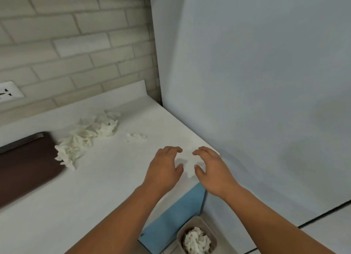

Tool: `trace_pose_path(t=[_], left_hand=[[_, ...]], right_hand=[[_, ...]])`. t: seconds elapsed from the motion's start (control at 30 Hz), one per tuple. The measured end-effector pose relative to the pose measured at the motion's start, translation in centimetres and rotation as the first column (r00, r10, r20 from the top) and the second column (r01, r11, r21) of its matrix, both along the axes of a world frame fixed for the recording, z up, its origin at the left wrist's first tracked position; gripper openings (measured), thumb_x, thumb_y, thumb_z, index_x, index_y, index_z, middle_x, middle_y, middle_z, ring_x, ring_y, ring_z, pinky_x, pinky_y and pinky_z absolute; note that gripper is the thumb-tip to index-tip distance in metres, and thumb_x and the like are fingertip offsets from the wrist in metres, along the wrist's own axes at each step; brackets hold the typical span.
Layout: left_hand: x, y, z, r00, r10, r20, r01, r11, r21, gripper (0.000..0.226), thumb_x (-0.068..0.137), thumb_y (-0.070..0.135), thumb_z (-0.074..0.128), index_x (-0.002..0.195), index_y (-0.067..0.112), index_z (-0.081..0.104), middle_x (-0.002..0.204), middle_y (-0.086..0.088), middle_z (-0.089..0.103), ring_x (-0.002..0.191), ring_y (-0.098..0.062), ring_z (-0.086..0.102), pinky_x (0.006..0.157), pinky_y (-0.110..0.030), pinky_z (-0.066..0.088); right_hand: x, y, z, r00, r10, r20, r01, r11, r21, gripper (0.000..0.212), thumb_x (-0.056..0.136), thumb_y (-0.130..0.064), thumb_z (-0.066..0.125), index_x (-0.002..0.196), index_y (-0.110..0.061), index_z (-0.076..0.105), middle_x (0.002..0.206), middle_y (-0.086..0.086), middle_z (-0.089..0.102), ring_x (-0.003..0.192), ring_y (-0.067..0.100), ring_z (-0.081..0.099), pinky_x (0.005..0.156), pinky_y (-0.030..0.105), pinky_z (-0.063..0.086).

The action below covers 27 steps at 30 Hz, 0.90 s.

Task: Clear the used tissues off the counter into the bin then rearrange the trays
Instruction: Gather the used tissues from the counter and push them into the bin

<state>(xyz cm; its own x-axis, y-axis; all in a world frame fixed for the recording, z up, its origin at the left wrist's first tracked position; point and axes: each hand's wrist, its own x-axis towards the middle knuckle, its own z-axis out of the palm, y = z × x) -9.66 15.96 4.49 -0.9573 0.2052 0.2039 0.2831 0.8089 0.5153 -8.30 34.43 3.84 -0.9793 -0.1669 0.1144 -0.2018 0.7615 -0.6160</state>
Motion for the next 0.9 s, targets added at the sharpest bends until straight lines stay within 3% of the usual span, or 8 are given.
trace_pose_path(t=[0.3, 0.43, 0.53, 0.63, 0.77, 0.9], left_hand=[[-8.9, -11.7, -1.7, 0.988, 0.152, 0.036, -0.150, 0.987, -0.056, 0.041, 0.093, 0.028, 0.061, 0.133, 0.020, 0.056, 0.138, 0.002, 0.054, 0.130, -0.021, 0.043, 0.103, -0.029, 0.039], [-13.2, -15.3, -4.1, 0.978, 0.177, 0.109, -0.167, 0.982, -0.091, 0.045, 0.095, 0.041, 0.058, 0.136, 0.022, 0.054, 0.144, -0.001, 0.048, 0.132, -0.026, 0.040, 0.107, -0.034, 0.039], [-15.9, -17.0, -6.0, 0.973, 0.165, 0.163, -0.138, 0.976, -0.167, 0.052, 0.096, 0.048, 0.054, 0.144, 0.029, 0.045, 0.155, -0.004, 0.035, 0.135, -0.031, 0.034, 0.110, -0.040, 0.035], [-17.5, -17.7, -7.5, 0.997, 0.046, 0.063, -0.027, 0.961, -0.275, 0.043, 0.096, 0.042, 0.053, 0.138, 0.033, 0.052, 0.146, 0.000, 0.045, 0.124, -0.028, 0.044, 0.097, -0.039, 0.042], [-18.2, -18.9, -8.2, 0.996, -0.088, 0.012, 0.089, 0.992, -0.093, 0.020, 0.093, 0.016, 0.060, 0.107, 0.018, 0.074, 0.110, -0.001, 0.065, 0.098, -0.021, 0.056, 0.082, -0.035, 0.052], [-17.6, -22.0, -7.5, 0.998, 0.006, 0.056, -0.011, 0.995, 0.095, 0.027, 0.091, 0.022, 0.047, 0.093, 0.012, 0.072, 0.092, -0.002, 0.068, 0.083, -0.017, 0.063, 0.077, -0.031, 0.052]], right_hand=[[-9.3, -9.5, 0.0, 0.993, 0.120, 0.007, -0.121, 0.991, 0.052, 0.045, 0.095, -0.025, 0.055, 0.139, -0.026, 0.047, 0.147, -0.005, 0.040, 0.138, 0.012, 0.035, 0.113, 0.023, 0.030], [-13.1, -12.9, -1.0, 0.995, 0.096, 0.026, -0.097, 0.992, 0.080, 0.044, 0.094, -0.023, 0.056, 0.137, -0.024, 0.049, 0.145, -0.004, 0.042, 0.136, 0.012, 0.037, 0.109, 0.017, 0.026], [-15.6, -15.0, -1.8, 0.997, 0.069, 0.029, -0.071, 0.993, 0.091, 0.041, 0.093, -0.020, 0.058, 0.133, -0.022, 0.053, 0.140, -0.003, 0.047, 0.133, 0.013, 0.041, 0.107, 0.016, 0.026], [-17.5, -16.4, -2.5, 0.999, 0.047, 0.016, -0.048, 0.993, 0.103, 0.038, 0.093, -0.017, 0.057, 0.130, -0.019, 0.055, 0.137, -0.002, 0.051, 0.131, 0.014, 0.044, 0.108, 0.018, 0.028], [-19.0, -18.0, -3.7, 0.999, 0.029, 0.036, -0.033, 0.992, 0.121, 0.034, 0.094, -0.013, 0.054, 0.127, -0.019, 0.057, 0.133, -0.003, 0.054, 0.127, 0.014, 0.048, 0.105, 0.018, 0.032], [-20.3, -21.3, -4.0, 0.997, 0.048, 0.054, -0.053, 0.994, 0.096, 0.032, 0.094, -0.014, 0.053, 0.125, -0.019, 0.058, 0.131, -0.002, 0.056, 0.125, 0.016, 0.049, 0.105, 0.020, 0.034]])
